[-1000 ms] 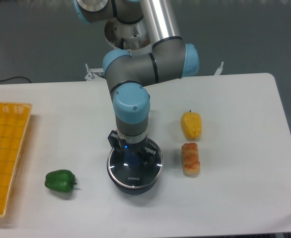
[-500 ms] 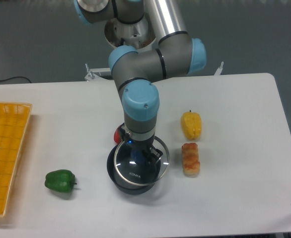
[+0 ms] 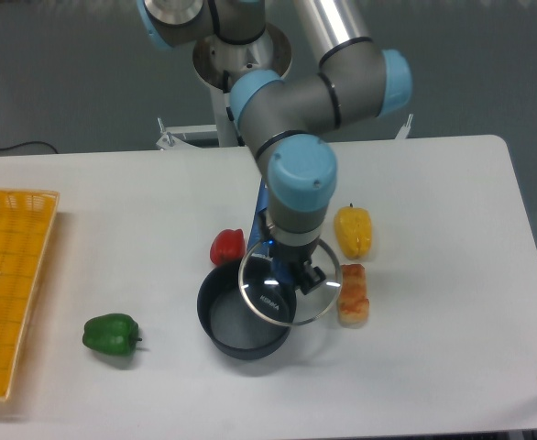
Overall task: Open the lid
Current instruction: 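Lift the glass lid off the saucepan and carry it beside the pan, then move the held lid past the orange food item and lower it onto the table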
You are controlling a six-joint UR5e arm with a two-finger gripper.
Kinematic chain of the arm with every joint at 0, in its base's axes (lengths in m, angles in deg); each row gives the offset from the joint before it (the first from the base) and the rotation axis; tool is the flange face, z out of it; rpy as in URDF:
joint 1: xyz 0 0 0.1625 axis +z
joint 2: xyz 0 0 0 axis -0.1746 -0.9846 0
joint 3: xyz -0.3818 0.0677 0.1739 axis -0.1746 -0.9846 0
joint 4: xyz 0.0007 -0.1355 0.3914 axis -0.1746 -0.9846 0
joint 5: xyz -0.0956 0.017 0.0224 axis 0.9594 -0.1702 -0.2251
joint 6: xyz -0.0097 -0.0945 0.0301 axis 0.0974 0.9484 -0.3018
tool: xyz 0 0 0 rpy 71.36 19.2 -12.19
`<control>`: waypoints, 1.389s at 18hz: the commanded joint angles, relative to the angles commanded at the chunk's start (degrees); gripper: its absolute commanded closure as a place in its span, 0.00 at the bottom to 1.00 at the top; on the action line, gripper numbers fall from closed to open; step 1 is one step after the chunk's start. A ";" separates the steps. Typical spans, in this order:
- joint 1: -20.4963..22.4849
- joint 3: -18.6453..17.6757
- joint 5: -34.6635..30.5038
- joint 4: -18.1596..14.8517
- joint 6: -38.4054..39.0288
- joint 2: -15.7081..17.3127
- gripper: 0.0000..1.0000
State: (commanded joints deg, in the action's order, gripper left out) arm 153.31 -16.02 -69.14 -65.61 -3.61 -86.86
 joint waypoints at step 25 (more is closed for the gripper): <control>11.87 -0.09 -0.79 10.73 -14.69 -5.45 0.40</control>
State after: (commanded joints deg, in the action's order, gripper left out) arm 165.18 -16.11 -69.94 -54.88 -18.30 -92.30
